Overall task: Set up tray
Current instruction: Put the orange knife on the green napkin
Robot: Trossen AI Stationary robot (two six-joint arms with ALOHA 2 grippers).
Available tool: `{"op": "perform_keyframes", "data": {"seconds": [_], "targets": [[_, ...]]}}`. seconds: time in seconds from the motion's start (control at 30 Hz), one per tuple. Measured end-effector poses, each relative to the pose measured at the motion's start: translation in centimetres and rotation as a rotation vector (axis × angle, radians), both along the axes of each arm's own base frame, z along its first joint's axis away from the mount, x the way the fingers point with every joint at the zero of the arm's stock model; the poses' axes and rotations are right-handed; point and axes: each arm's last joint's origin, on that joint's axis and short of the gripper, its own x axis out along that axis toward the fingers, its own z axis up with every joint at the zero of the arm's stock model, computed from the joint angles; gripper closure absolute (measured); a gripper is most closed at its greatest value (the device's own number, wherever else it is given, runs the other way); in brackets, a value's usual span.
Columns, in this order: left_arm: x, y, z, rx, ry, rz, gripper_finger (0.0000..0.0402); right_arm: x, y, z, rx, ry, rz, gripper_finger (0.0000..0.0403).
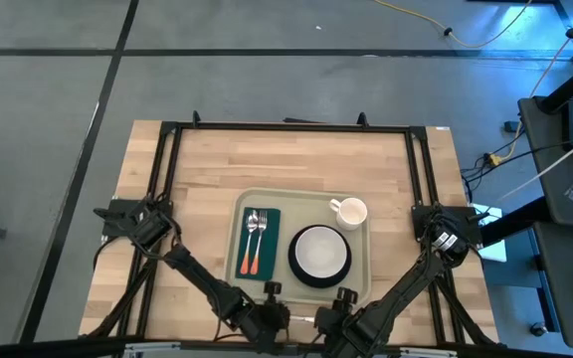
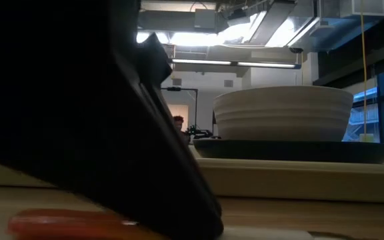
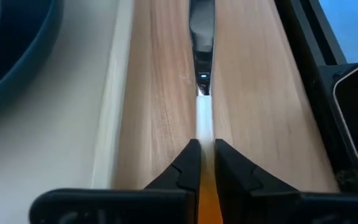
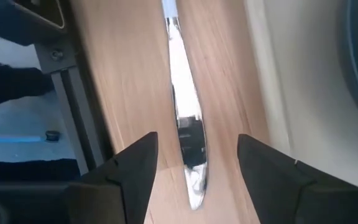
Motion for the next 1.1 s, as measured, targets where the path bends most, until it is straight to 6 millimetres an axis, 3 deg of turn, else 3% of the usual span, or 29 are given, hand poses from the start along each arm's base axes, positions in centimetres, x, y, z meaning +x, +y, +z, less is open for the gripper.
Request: {"op": "perform_keyframes", "data": {"seconds": [0.17, 0.47, 0.73, 0.93, 1.1], "targets": [[-0.5, -0.6, -0.2, 0.025, -0.022, 0.005, 0.0392, 0.3, -0.3, 0.0, 0.056, 0.029, -0.092, 0.0180], [-0.7, -0.9, -0.5, 0.038, -0.029, -0.003, 0.0401, 1.2, -1.2, -0.1, 0.062, 0.059, -0.048, 0.0180], [-0.7, -1.0, -0.5, 0.043, -0.030, -0.010, 0.0401, 1.0, -2.6, -2.9, 0.138, 0.169, -0.106, 0.0180], [-0.8, -1.0, -0.5, 0.049, -0.025, -0.027, 0.0397, 0.9, -2.7, -3.1, 0.131, 0.170, -0.097, 0.0180], [-0.2, -0.7, -0.5, -0.024, 0.008, -0.035, 0.0365, 0.9, -2.6, -3.2, 0.135, 0.168, -0.092, 0.0180]]}}
